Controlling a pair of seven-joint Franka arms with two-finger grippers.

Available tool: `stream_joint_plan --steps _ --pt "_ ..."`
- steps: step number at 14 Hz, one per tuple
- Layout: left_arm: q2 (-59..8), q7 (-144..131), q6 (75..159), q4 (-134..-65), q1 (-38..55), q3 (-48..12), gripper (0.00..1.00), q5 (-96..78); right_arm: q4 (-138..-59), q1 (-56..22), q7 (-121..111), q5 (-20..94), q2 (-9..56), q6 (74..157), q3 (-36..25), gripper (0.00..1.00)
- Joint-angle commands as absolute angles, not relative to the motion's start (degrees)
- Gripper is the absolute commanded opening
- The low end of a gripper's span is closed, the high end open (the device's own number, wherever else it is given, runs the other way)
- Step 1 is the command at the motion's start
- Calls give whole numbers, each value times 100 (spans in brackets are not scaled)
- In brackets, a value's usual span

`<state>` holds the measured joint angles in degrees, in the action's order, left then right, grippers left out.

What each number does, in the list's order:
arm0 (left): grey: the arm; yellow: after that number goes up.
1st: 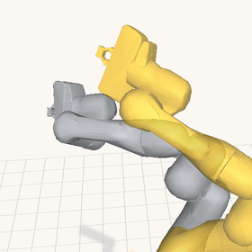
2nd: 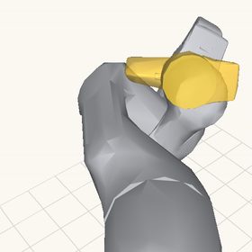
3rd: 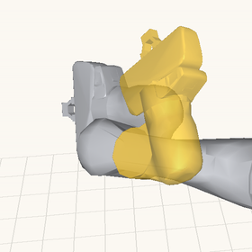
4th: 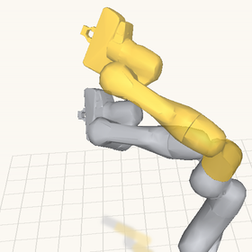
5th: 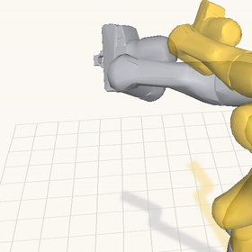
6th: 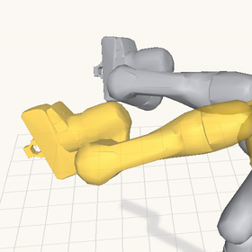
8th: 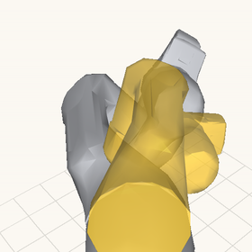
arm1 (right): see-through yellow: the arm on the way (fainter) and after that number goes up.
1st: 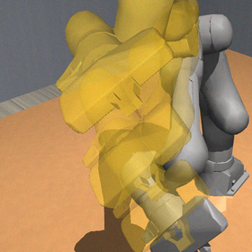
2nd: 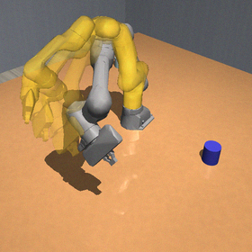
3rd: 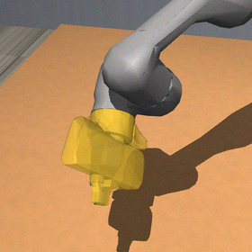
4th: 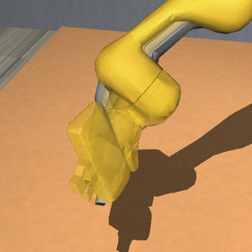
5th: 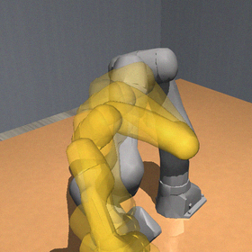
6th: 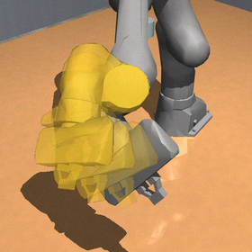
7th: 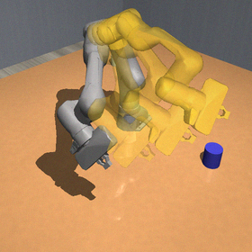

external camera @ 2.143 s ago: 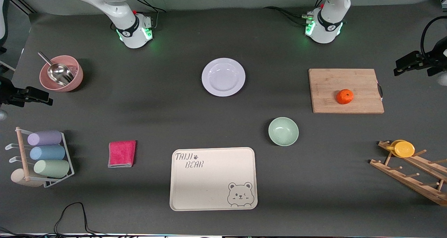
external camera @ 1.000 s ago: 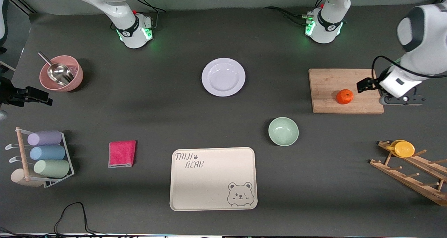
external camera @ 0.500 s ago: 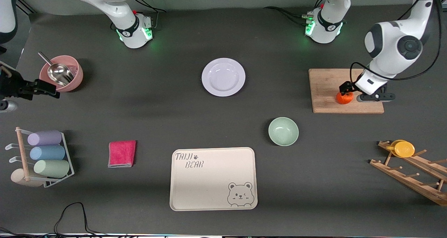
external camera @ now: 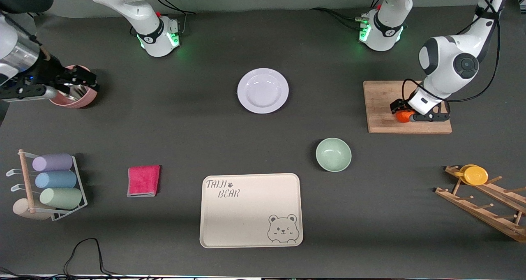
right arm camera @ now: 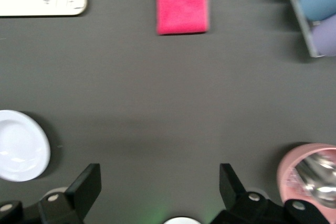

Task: Place orange and plate with both arms
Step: 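Grasp the orange with the left gripper while the right gripper moves out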

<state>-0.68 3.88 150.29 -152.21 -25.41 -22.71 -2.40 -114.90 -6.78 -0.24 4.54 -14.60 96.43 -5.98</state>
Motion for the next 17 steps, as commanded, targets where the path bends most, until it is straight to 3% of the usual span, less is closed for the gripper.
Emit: stream_joint_plan --steps 1,10,14,15,17 --pt "-105 457 15047 -15240 -2549 -2259 100 -159 -11934 -721 88 904 -1784 9799 -650 100" --pt "-360 360 15284 -15223 -2830 -2259 100 246 -13042 -791 -280 3152 -1846 10502 -668 100" --pt "-422 212 15345 -15223 -2804 -2259 99 246 -14174 -791 -1368 4873 -1846 11187 -721 100" --pt "-439 176 15346 -15223 -2804 -2259 85 246 -14438 -791 -1893 5391 -1785 11319 -747 100" --pt "-439 176 15328 -15214 -2804 -2259 44 246 -14782 -782 -2668 6192 -1522 11355 -765 100"
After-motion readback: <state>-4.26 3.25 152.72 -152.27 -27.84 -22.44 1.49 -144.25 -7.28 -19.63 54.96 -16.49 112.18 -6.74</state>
